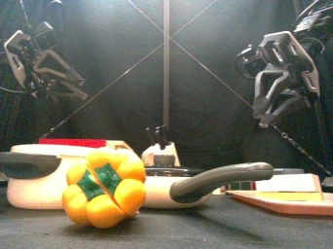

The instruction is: Grab egg sushi

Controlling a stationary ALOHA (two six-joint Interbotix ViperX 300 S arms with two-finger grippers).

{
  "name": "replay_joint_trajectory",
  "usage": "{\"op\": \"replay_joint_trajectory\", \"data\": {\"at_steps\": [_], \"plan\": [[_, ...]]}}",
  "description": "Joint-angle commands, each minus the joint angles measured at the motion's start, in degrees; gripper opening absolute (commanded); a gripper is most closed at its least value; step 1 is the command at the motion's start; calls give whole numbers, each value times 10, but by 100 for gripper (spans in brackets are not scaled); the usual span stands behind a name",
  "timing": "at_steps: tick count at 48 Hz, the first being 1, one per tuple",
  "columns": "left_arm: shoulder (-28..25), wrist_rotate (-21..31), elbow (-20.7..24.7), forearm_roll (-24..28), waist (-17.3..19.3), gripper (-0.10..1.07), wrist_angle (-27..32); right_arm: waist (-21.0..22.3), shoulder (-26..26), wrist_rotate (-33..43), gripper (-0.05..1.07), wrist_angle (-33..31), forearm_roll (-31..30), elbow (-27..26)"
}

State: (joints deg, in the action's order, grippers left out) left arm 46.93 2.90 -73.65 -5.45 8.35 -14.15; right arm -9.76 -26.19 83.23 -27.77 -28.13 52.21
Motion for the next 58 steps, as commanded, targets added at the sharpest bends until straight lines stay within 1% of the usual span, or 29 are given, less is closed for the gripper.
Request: {"op": "replay_joint_trajectory", "data": {"at_steps": [1, 6, 11, 18, 31, 43, 52, 56, 58], "plan": [[-1, 2, 3, 0, 1, 86, -6, -20, 9, -2, 84, 2, -2, -4], [-1, 3, -2, 0, 1, 86, -7, -36, 33, -4, 97, -7, -7, -8], [-1, 3, -3, -4, 1, 86, -7, -40, 54, -7, 105, -25, -8, -10], [-1, 3, -5, -7, -2, 86, -6, -40, 84, -6, 104, -40, -8, -14], [-1, 3, -13, -18, -2, 86, -7, -56, 142, -7, 104, -43, -9, -35], [-1, 3, -16, -19, -2, 86, -6, -56, 186, -6, 104, -49, -8, -41], [-1, 3, -17, -20, -2, 86, -7, -60, 200, -6, 103, -49, -8, -47], [-1, 3, -18, -20, -2, 86, -6, -60, 200, -6, 100, -50, -6, -47], [-1, 4, -18, -22, -2, 86, -6, -61, 200, -6, 96, -50, -5, -48]]}}
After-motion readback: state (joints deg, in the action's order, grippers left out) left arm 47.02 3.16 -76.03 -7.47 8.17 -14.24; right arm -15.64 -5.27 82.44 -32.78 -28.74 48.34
